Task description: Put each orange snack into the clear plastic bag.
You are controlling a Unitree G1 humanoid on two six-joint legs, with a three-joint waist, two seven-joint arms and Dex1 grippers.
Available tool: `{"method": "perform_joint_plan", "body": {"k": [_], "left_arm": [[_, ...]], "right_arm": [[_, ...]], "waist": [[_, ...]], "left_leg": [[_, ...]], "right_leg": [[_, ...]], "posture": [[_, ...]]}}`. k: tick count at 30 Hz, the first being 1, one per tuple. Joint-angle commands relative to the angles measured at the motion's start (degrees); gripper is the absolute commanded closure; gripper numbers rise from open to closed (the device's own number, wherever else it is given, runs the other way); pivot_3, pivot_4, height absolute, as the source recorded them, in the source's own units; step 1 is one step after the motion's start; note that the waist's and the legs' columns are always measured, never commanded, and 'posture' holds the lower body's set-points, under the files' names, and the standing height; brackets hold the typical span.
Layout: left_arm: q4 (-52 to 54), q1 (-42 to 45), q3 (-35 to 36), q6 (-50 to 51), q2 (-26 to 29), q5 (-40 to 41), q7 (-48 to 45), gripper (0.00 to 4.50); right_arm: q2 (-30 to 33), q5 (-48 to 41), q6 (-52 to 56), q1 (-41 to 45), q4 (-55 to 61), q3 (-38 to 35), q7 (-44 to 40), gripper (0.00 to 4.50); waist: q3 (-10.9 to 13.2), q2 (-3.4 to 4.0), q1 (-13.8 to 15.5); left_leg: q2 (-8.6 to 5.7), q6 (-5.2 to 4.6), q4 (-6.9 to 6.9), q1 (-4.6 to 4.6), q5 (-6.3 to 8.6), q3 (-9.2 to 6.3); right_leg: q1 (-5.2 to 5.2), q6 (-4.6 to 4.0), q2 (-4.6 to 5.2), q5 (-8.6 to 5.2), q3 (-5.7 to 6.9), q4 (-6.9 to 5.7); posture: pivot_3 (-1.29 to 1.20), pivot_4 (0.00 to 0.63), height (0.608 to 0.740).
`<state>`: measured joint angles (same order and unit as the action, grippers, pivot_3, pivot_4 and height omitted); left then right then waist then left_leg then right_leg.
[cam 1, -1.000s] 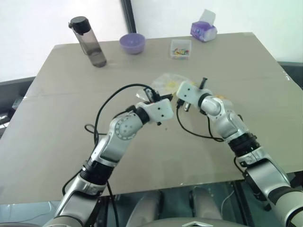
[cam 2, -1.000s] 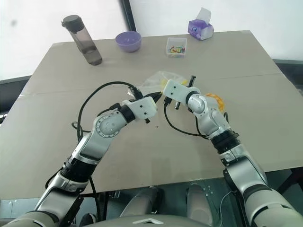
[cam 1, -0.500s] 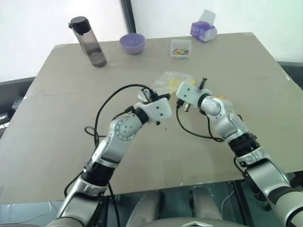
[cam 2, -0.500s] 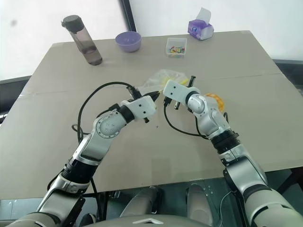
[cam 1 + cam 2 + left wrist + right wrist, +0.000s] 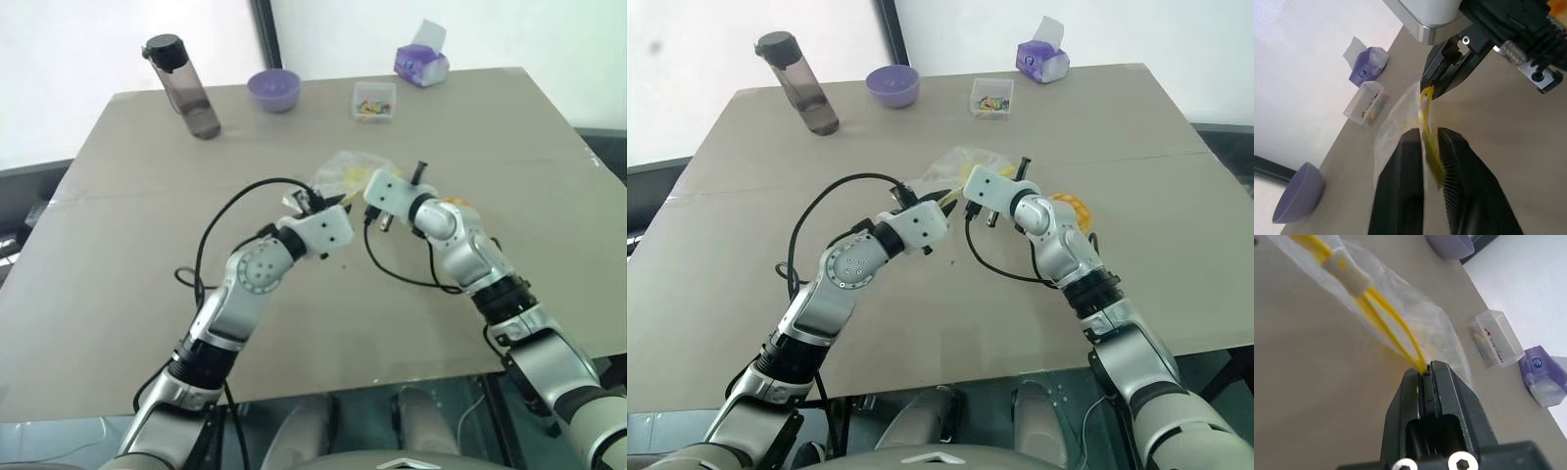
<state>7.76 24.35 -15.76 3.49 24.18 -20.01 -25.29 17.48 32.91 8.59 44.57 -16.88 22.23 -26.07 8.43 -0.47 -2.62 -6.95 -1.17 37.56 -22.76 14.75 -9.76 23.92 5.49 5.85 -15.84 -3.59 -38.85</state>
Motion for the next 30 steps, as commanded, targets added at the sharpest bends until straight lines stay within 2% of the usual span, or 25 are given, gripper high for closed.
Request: {"method": "perform_joint_plan", "body": {"k": [1,3,20,23,27,28,30], "left_arm": [[2.10,-0.33,1.12,0.46,0.00,0.62,-0.52,2.13],[2.12,-0.39,0.98,0.69,-0.02,0.55,-0.75,1.38],[4.30,0.13,0.77,0.45,-0.36,0.28,-1.09,1.38],[4.00,0.05,0.65,0.44,-0.41,0.29,-1.18,2.19],[3.59,-0.35,0.51,0.76,-0.40,0.40,-1.57,4.19],[3.46,-0.44,0.50,0.85,-0.37,0.35,-1.60,4.46],[3.16,-0.52,0.50,0.97,-0.28,0.12,-1.59,4.46]], "right_arm": [[-0.21,-0.36,-0.25,-0.05,1.79,0.22,-0.16,4.50],[-0.28,-0.33,-0.20,-0.09,1.89,0.27,-0.23,4.50],[-0.38,0.13,-0.37,0.15,1.46,0.72,0.00,4.50],[-0.35,0.16,-0.38,0.20,1.40,0.68,0.04,4.50],[-0.21,0.14,-0.17,0.01,1.76,0.61,-0.22,4.50],[-0.22,0.06,-0.14,-0.01,1.80,0.59,-0.32,4.50],[-0.24,-0.11,-0.06,-0.09,2.03,0.50,-0.47,4.50]], "waist": [[0.00,0.00,0.00],[0.00,0.00,0.00],[0.00,0.00,-0.01],[0.00,0.00,-0.01],[0.00,0.00,-0.01],[0.00,0.00,-0.01],[0.00,0.00,-0.01]], "left_leg": [[0.00,0.00,0.00,0.00,0.00,0.00],[0.00,0.00,0.00,0.00,0.00,0.00],[0.00,0.00,0.01,0.00,0.00,0.00],[0.00,0.00,0.01,0.00,0.00,0.00],[0.00,0.00,0.01,0.00,0.00,0.00],[0.00,0.00,0.02,0.00,0.00,0.00],[0.00,0.00,0.02,0.00,0.00,0.00]], "right_leg": [[0.00,0.00,0.00,0.00,0.00,0.00],[0.00,0.00,0.00,0.00,0.00,0.00],[0.00,0.00,0.00,0.00,0.00,-0.01],[0.00,0.00,0.00,0.00,0.00,-0.01],[0.00,0.00,0.00,0.00,0.00,-0.01],[0.00,0.00,0.00,0.00,0.00,-0.01],[0.00,0.00,0.00,0.00,0.00,-0.01]], "posture": [[0.00,0.150,0.740],[0.00,0.150,0.740],[0.00,0.150,0.740],[0.00,0.150,0.740],[0.00,0.150,0.740],[0.00,0.150,0.740],[0.00,0.150,0.740]]}}
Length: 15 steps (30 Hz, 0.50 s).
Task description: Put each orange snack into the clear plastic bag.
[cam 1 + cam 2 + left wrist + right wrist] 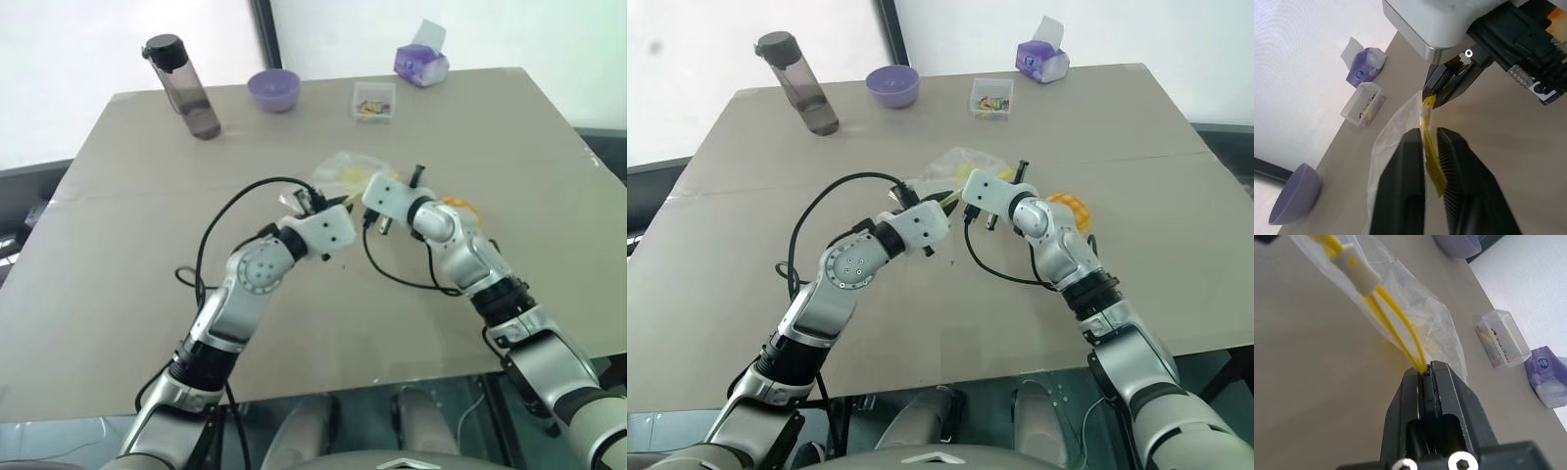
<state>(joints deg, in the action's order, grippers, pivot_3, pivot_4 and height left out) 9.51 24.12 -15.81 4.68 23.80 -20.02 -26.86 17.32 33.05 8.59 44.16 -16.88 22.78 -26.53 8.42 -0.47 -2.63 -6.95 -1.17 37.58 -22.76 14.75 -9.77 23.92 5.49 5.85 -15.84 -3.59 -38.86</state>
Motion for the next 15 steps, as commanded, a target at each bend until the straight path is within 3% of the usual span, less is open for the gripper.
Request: {"method": "perform_joint_plan", "body": {"k": [1,4,8,9,10,11,12,15], "left_arm": [[1.24,-0.31,0.56,-0.17,0.11,0.00,0.00,4.46],[0.71,-0.28,0.52,-0.13,0.04,-0.42,0.24,4.46],[0.59,-0.91,1.89,1.07,-1.79,2.22,0.58,4.50],[0.52,-1.34,2.53,1.42,-2.59,3.60,0.66,4.50],[0.27,-1.97,3.40,1.06,-3.51,5.49,0.85,4.50],[-0.08,-2.75,4.48,0.52,-4.56,7.62,1.09,4.50],[-0.35,-3.45,5.10,-0.63,-5.08,9.04,1.06,4.50],[-0.67,-4.52,6.02,-2.67,-6.26,12.61,0.03,4.50]], "right_arm": [[-0.09,-0.32,-0.05,0.24,2.27,-0.11,-0.07,4.50],[-0.09,-0.92,0.49,-0.22,3.33,-0.45,-0.85,4.50],[-0.07,-3.79,2.90,-1.55,6.15,-1.59,-4.25,3.07],[0.35,-3.61,1.89,-1.45,6.23,-1.85,-3.05,2.96],[1.13,-3.68,1.87,-1.50,6.72,-2.32,-3.06,2.23],[2.02,-4.22,2.43,-1.81,7.64,-3.04,-3.91,2.14],[3.06,-5.19,3.49,-2.68,9.22,-4.04,-5.21,1.48],[5.22,-7.45,6.05,-4.96,13.12,-5.68,-7.83,1.48]], "waist": [[0.00,0.00,0.00],[0.00,0.00,0.01],[0.00,-0.01,0.00],[0.00,-0.01,-0.01],[0.00,-0.01,0.01],[0.00,-0.01,0.05],[0.00,-0.01,0.12],[-0.01,-0.01,0.27]], "left_leg": [[0.00,0.00,0.00,0.00,0.00,0.00],[0.00,0.00,0.00,0.00,0.00,0.00],[0.00,0.00,0.00,0.00,0.00,0.00],[0.00,0.00,0.01,0.00,0.00,0.00],[0.00,0.00,0.01,0.00,0.00,0.00],[0.00,0.00,0.03,0.00,0.00,0.00],[0.00,0.00,0.05,0.00,0.00,-0.01],[0.00,0.00,0.07,-0.01,0.00,-0.03]], "right_leg": [[0.00,0.00,0.00,0.00,0.00,0.00],[0.00,0.00,0.00,0.00,0.00,0.00],[-0.01,0.00,0.00,0.00,0.00,0.00],[-0.01,0.00,0.01,0.00,0.00,0.00],[-0.01,0.00,0.01,0.00,0.00,-0.01],[0.00,0.00,0.01,0.00,0.00,-0.02],[-0.01,0.00,0.01,0.00,0.01,-0.02],[-0.02,0.00,0.01,0.00,0.02,-0.01]], "posture": [[0.00,0.150,0.740],[0.00,0.150,0.740],[0.00,0.150,0.740],[0.00,0.150,0.740],[0.00,0.150,0.740],[0.00,0.150,0.740],[0.00,0.150,0.740],[0.00,0.150,0.740]]}}
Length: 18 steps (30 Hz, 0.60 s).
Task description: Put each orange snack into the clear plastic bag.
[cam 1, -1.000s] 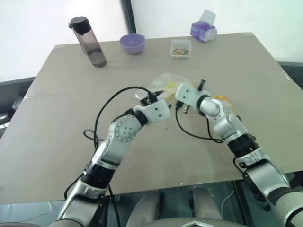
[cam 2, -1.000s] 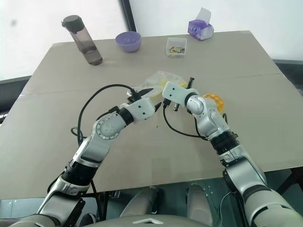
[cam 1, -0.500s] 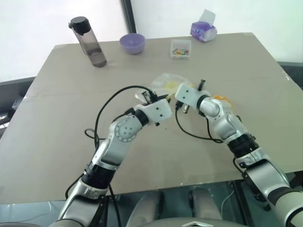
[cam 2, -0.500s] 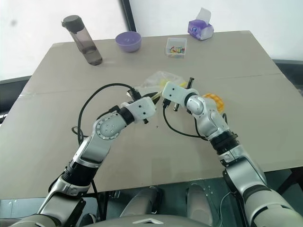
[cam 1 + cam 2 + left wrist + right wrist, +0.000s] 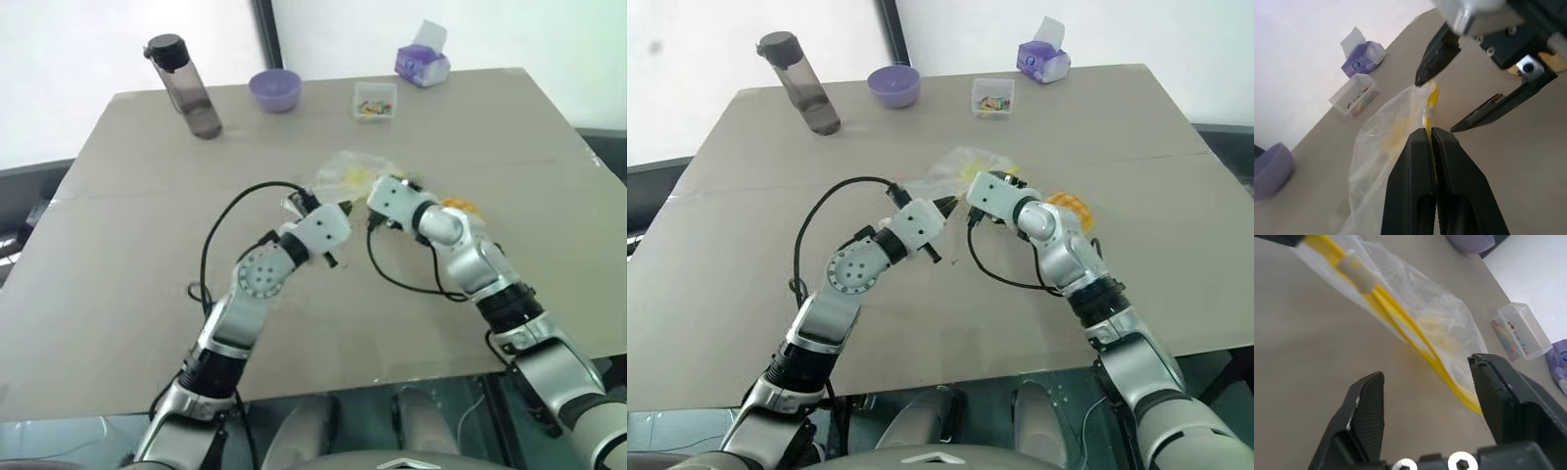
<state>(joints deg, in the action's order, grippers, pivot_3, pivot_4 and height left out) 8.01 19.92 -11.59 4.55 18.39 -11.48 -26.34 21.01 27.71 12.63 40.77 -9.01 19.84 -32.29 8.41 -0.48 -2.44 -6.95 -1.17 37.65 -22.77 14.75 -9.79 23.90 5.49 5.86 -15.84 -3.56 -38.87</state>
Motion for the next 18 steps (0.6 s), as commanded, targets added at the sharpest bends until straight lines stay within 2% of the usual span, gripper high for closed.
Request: {"method": "perform_joint_plan", "body": {"k": [1,3,7,8,9,14,18], "left_arm": [[0.86,-0.69,2.23,-2.75,-1.43,5.96,-1.10,4.50],[1.23,-2.25,4.74,-2.95,-2.12,11.30,-2.70,4.50],[-0.09,-3.47,7.81,-5.16,0.74,17.71,-8.61,4.50],[-0.42,-3.39,8.15,-5.75,1.54,18.98,-10.23,4.50],[-0.66,-3.26,8.43,-6.14,2.03,20.11,-11.35,4.50],[-4.33,-1.21,9.46,-9.67,3.89,22.02,-14.88,4.50],[-6.56,-0.20,8.89,-12.82,4.44,22.44,-17.65,4.50]], "right_arm": [[1.79,-3.28,3.23,-2.38,6.66,-3.55,-2.89,1.48],[2.50,-8.87,9.96,-4.94,12.45,-8.46,-6.60,1.48],[-0.03,-21.24,24.30,-5.97,19.49,-16.80,-10.86,1.48],[-0.94,-23.49,26.84,-5.83,20.45,-17.88,-10.92,2.00],[-1.68,-25.25,29.06,-5.71,21.26,-18.67,-10.94,2.21],[-3.98,-32.38,36.64,-4.79,24.68,-19.55,-10.10,4.34],[-5.00,-35.75,39.37,-4.18,25.73,-18.57,-8.54,4.42]], "waist": [[-0.01,-0.01,0.07],[-0.01,-0.01,0.09],[0.00,0.00,-0.15],[-0.01,0.00,-0.14],[-0.01,0.01,-0.12],[-0.02,0.01,0.13],[-0.02,0.01,0.12]], "left_leg": [[0.00,0.00,0.00,0.00,0.00,0.00],[-0.01,0.00,0.03,-0.01,0.00,0.00],[0.01,0.00,0.04,-0.03,0.00,0.02],[0.02,0.00,0.04,-0.01,0.00,0.01],[0.06,0.00,0.04,0.01,0.00,0.01],[0.01,0.00,0.06,0.01,0.00,0.01],[-0.01,0.00,0.07,-0.02,0.00,-0.03]], "right_leg": [[-0.01,0.00,0.01,0.00,0.01,-0.01],[-0.02,0.00,0.02,0.00,0.01,0.00],[-0.01,0.00,0.02,0.00,-0.04,-0.04],[-0.01,0.00,0.01,0.00,-0.04,-0.08],[-0.02,-0.01,-0.02,0.00,-0.03,-0.07],[-0.04,0.00,0.04,0.00,-0.02,-0.06],[-0.03,-0.01,0.06,0.00,0.02,-0.04]], "posture": [[0.00,0.150,0.740],[0.00,0.150,0.740],[0.00,0.150,0.740],[0.00,0.150,0.740],[0.00,0.150,0.740],[0.00,0.150,0.740],[0.00,0.150,0.740]]}}
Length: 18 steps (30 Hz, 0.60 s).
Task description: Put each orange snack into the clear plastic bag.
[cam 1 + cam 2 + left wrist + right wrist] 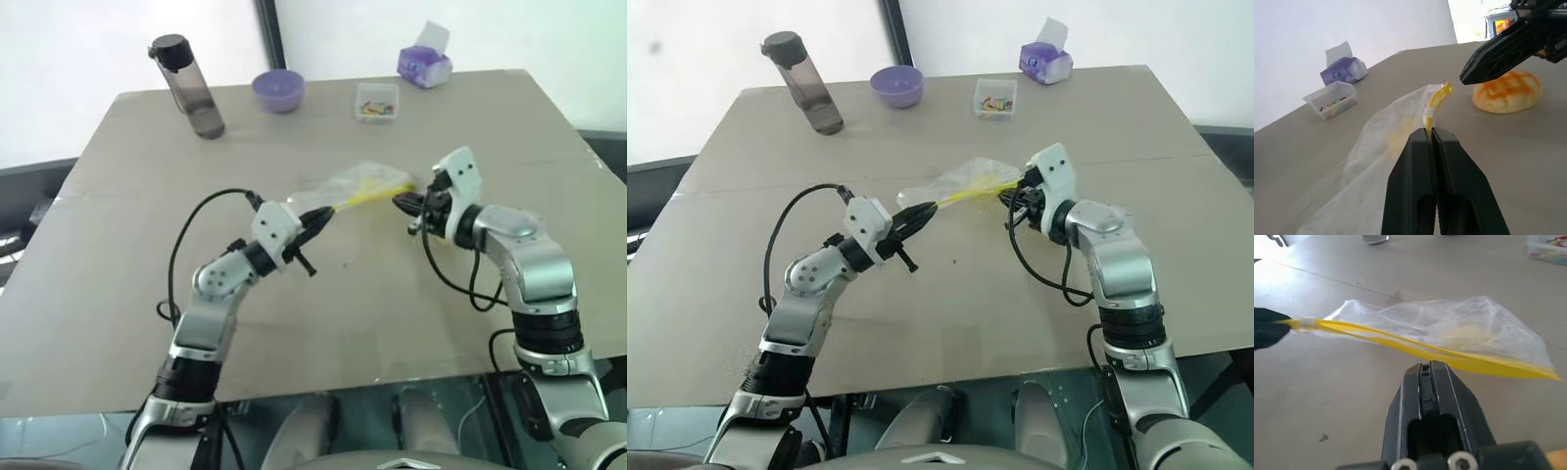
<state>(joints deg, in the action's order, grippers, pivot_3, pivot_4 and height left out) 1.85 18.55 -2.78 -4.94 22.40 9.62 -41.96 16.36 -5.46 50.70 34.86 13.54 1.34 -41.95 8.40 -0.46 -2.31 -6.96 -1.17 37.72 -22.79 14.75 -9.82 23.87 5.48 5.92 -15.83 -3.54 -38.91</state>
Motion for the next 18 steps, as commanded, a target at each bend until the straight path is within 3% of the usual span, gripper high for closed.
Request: {"method": "perform_joint_plan", "body": {"k": [1,15,18], "left_arm": [[-0.81,1.30,-0.12,-4.08,0.53,1.33,-2.67,4.50],[-0.14,1.41,-1.36,-6.68,0.72,2.69,-6.99,4.50],[-0.28,1.47,-2.40,-7.40,0.83,2.56,-8.22,4.50]], "right_arm": [[-0.40,-2.93,1.20,1.90,2.96,0.38,1.56,4.42],[-1.09,-5.05,-3.48,3.53,-4.95,3.00,5.71,4.42],[-0.25,-1.28,-11.03,4.68,-9.13,7.81,5.03,4.42]], "waist": [[0.00,0.00,-0.01],[0.00,0.00,-0.17],[0.00,0.00,-0.30]], "left_leg": [[0.00,0.00,0.00,0.00,0.00,-0.01],[0.00,0.00,0.00,0.00,0.00,-0.02],[0.00,0.00,0.00,0.00,0.00,-0.01]], "right_leg": [[0.00,0.00,0.00,0.00,0.02,0.01],[0.01,0.00,0.00,0.00,0.02,-0.01],[0.01,0.00,-0.01,0.00,0.01,-0.01]], "posture": [[0.00,0.150,0.740],[0.00,0.150,0.740],[0.00,0.150,0.740]]}}
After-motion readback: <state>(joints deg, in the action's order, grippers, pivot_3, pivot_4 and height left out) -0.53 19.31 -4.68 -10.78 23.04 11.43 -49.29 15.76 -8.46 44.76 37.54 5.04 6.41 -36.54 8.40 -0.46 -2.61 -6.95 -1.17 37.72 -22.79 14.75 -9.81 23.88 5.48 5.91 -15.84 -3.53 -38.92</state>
